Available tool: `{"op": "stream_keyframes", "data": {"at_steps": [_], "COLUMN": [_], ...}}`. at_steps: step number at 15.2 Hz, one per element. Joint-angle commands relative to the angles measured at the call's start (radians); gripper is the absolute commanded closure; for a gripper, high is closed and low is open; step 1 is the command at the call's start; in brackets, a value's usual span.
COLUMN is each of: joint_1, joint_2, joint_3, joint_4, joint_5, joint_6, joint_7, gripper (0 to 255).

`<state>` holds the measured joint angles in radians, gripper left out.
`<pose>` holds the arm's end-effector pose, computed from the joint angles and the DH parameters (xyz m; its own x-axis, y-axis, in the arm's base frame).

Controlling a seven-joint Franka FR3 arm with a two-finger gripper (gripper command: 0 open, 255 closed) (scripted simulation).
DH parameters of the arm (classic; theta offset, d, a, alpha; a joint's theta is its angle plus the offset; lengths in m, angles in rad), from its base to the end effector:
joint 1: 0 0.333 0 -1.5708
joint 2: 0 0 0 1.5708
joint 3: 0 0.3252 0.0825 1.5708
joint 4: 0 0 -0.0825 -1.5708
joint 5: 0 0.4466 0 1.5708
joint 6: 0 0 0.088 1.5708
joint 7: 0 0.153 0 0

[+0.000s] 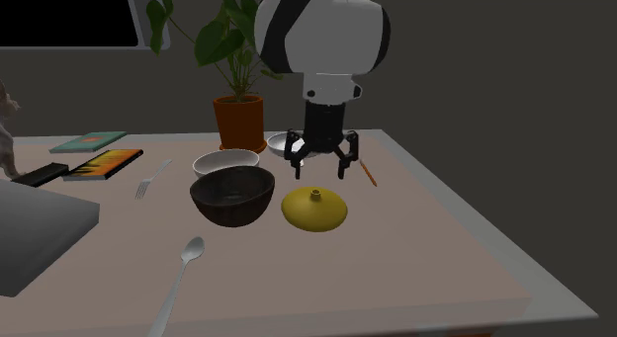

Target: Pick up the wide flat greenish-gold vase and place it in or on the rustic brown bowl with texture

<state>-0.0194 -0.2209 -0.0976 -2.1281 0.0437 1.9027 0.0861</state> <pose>0.5422 -0.0597 0.4451 0.9770 -0.2130 -0.0115 -0.2133 -0.9750 -0.0618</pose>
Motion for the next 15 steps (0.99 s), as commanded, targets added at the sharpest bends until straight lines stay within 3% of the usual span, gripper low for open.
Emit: {"op": "stream_keyframes", "data": {"at_steps": [1,7,14,15], "joint_1": [0.000,0.002,0.002,0.002], "joint_2": [0.016,0.033,0.033,0.033], "joint_3": [-0.002,-0.001,-0.001,-0.001], "joint_4": [-0.013,-0.071,-0.071,-0.071], "joint_5": [0.006,0.010,0.010,0.010], "joint_6": [0.028,0.104,0.104,0.104], "joint_7": [-0.003,-0.006,-0.006,-0.006], "gripper": [0,0,0,255]}}
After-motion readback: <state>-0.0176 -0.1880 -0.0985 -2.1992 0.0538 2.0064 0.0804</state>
